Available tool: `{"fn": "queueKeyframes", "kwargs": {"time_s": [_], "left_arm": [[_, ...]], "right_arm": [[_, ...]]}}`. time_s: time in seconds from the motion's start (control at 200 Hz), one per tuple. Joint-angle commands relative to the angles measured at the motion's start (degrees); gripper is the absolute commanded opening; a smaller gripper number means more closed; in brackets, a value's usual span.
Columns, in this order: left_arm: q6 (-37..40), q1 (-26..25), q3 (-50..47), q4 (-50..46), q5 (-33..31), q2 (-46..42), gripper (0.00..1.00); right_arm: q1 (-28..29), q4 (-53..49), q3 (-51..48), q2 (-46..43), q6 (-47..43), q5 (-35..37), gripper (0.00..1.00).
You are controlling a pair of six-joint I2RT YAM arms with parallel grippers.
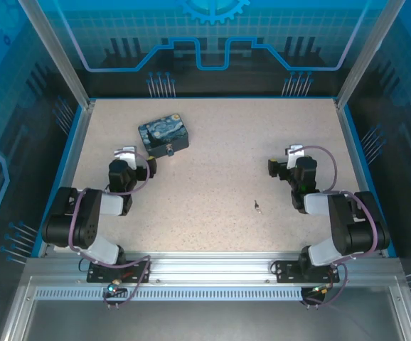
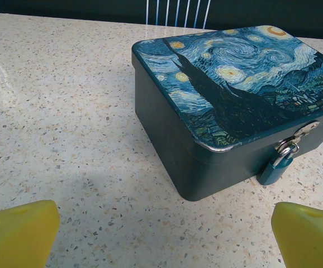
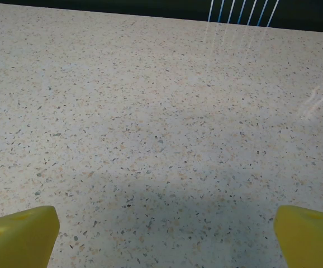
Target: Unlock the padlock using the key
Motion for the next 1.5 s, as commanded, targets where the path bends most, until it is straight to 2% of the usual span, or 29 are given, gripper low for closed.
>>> {"fn": "queueKeyframes", "kwargs": {"time_s": [0.0,0.345,0.525,0.62,0.725,0.81,0.95,1.05,1.121,1.291,1.496], "left_arm": [[1.1,0.3,1.1,-0.1,1.4,-0.2,0.99],[1.0,0.3,1.2,-0.1,1.5,-0.2,0.99],[0.9,0.3,1.2,-0.1,1.6,-0.2,0.99],[0.3,0.3,0.6,0.8,0.0,-0.3,0.99],[-0.9,0.4,-2.3,4.2,-3.3,-2.7,0.99],[-1.2,0.4,-3.7,3.1,-4.3,-6.8,0.99],[-1.8,0.3,-1.2,-8.3,-5.1,-15.8,0.99],[-5.8,0.3,5.5,-23.8,-5.7,-20.7,0.99],[-9.4,0.4,12.5,-35.1,-6.2,-21.0,0.99],[-18.5,2.4,31.7,-56.0,-4.7,-10.0,0.99],[-19.6,3.1,47.8,-64.3,0.5,5.9,0.99]], "right_arm": [[0.1,1.8,0.6,0.4,0.2,0.8,1.00],[-0.2,1.8,0.6,0.4,0.4,0.4,1.00],[-1.9,2.5,0.0,0.2,1.1,-3.9,1.00],[-2.1,2.7,-0.1,0.0,1.2,-3.9,1.00],[-2.0,-1.3,1.1,-2.2,1.8,-2.0,1.00],[-2.1,-6.7,2.5,-5.2,2.6,-0.3,1.00],[-2.9,-18.5,5.5,-11.4,3.4,0.6,1.00],[-2.7,-25.5,6.8,-16.3,5.5,-1.2,1.00],[-2.4,-32.0,8.3,-19.5,7.8,-2.8,1.00],[-0.9,-39.8,9.6,-25.3,11.8,-6.3,1.00],[1.4,-43.1,10.6,-27.1,12.4,-6.8,1.00]]}}
